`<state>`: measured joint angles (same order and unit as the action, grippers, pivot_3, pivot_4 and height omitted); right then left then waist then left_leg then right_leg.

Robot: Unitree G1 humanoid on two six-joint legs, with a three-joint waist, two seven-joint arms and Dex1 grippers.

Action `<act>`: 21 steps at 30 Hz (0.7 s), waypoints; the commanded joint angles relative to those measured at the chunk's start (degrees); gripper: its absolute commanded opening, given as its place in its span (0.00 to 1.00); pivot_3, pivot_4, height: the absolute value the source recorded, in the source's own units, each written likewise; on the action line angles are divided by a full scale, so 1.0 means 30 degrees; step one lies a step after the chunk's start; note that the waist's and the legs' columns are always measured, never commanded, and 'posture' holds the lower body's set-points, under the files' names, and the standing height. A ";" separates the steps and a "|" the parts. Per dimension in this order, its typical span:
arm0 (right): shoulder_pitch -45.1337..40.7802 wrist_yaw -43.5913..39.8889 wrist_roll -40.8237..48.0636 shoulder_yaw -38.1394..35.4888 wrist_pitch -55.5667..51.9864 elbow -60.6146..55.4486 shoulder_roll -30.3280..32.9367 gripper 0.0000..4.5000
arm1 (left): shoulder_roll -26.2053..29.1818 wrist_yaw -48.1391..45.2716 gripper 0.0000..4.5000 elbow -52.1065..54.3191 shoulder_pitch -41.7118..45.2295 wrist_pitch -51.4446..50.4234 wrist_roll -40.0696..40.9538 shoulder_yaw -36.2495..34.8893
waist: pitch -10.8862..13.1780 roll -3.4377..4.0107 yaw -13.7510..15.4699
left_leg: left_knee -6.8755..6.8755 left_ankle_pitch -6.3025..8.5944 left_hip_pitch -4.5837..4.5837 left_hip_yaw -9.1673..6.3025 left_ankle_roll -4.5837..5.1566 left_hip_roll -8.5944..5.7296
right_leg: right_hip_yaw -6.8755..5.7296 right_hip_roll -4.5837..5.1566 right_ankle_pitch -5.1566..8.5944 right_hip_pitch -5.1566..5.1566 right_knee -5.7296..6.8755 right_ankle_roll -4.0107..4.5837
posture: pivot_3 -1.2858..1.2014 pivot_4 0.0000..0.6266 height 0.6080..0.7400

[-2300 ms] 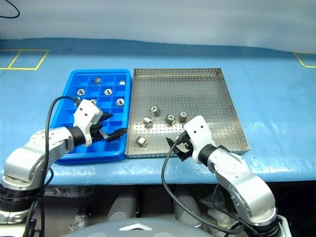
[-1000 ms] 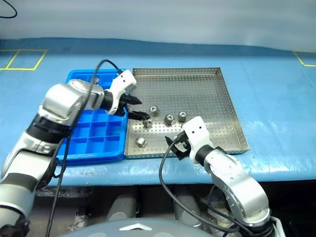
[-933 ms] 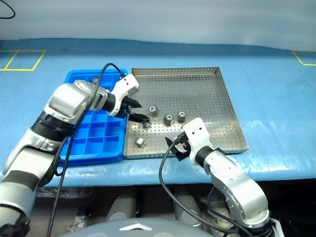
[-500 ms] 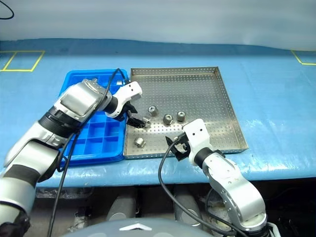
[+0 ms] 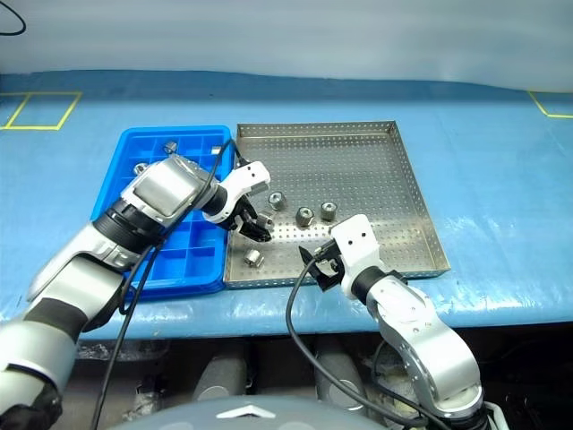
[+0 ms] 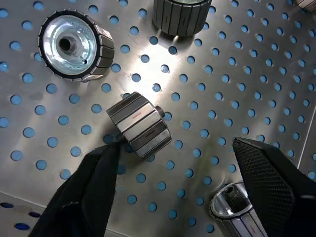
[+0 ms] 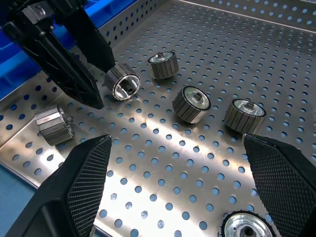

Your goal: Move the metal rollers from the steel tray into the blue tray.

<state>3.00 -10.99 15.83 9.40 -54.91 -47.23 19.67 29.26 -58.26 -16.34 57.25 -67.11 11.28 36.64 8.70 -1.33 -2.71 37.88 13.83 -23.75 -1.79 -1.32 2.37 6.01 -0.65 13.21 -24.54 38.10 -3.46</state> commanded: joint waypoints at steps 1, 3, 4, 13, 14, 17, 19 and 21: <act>0.0013 0.0049 -0.0124 -0.0229 0.0542 -0.0409 -0.0037 1.00 | -0.0306 0.0110 0.57 -0.0166 -0.0139 -0.0228 -0.0106 -0.0199 | 0.0000 0.0000 -0.0008 | -0.0001 0.0000 0.0000 -0.0001 0.0000 0.0000 | 0.0000 0.0000 0.0000 0.0000 0.0002 -0.0001 | 0.50 0.24 1.00; 0.0053 0.0036 -0.0136 -0.0256 0.0560 -0.0395 -0.0020 1.00 | -0.0498 0.0412 0.43 -0.0292 -0.0300 -0.0350 -0.0099 -0.0407 | 0.0000 0.0001 -0.0007 | 0.0000 0.0000 0.0001 -0.0001 0.0000 0.0000 | 0.0000 0.0000 0.0001 0.0001 0.0005 -0.0001 | 0.50 0.24 1.00; 0.0068 0.0032 -0.0142 -0.0250 0.0562 -0.0392 -0.0014 1.00 | -0.0540 0.0535 0.34 -0.0278 -0.0407 -0.0409 -0.0083 -0.0492 | 0.0000 0.0001 -0.0025 | 0.0006 0.0000 -0.0001 -0.0001 0.0000 -0.0001 | 0.0000 0.0000 0.0000 0.0001 0.0005 -0.0002 | 0.50 0.24 1.00; 0.0222 -0.0016 -0.0150 -0.0368 0.0530 -0.0474 0.0069 1.00 | 0.0457 0.0852 0.00 0.2554 -0.1458 -0.1499 0.0918 -0.2263 | 0.0002 0.0003 -0.0378 | 0.0004 0.0000 0.0011 -0.0005 0.0000 0.0006 | 0.0000 -0.0005 -0.0015 -0.0001 0.0035 -0.0027 | 0.51 0.24 1.00; 0.0233 -0.0034 -0.0138 -0.0395 0.0515 -0.0488 0.0088 1.00 | 0.0664 0.0845 0.00 0.3125 -0.1613 -0.1675 0.1146 -0.2596 | 0.0002 0.0005 -0.0366 | 0.0004 0.0000 0.0011 -0.0007 0.0000 0.0007 | -0.0001 -0.0006 -0.0015 -0.0003 0.0038 -0.0026 | 0.51 0.24 1.00; 0.0075 -0.0132 -0.0093 -0.0368 0.0460 -0.0402 0.0124 1.00 | 0.1365 0.1110 0.00 0.4878 -0.2185 -0.2278 0.1717 -0.3488 | 0.0002 0.0006 -0.0326 | 0.0005 0.0000 0.0012 -0.0014 0.0000 0.0006 | -0.0004 -0.0004 -0.0014 0.0000 0.0042 -0.0027 | 0.52 0.24 1.00; -0.0109 -0.0228 -0.0071 -0.0301 0.0450 -0.0279 0.0151 1.00 | 0.1687 0.1400 0.00 0.5681 -0.2492 -0.2543 0.1965 -0.3900 | 0.0002 0.0006 -0.0296 | 0.0007 0.0000 0.0017 -0.0012 -0.0001 0.0004 | -0.0003 0.0000 -0.0015 0.0005 0.0042 -0.0028 | 0.52 0.24 1.00; -0.0301 -0.0367 -0.0050 -0.0231 0.0482 -0.0142 0.0221 1.00 | 0.1955 0.1519 0.00 0.6272 -0.2670 -0.2802 0.2294 -0.4193 | 0.0002 0.0006 -0.0238 | 0.0013 -0.0001 0.0018 -0.0013 -0.0001 0.0003 | -0.0003 0.0000 -0.0017 0.0007 0.0042 -0.0032 | 0.53 0.24 1.00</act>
<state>3.04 -11.61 15.60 9.04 -54.27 -47.12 20.06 34.30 -54.01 -0.71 49.13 -74.75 16.98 25.98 8.71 -1.31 -3.42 37.93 13.83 -23.69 -1.83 -1.32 2.38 6.00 -0.65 13.15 -24.52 38.23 -3.57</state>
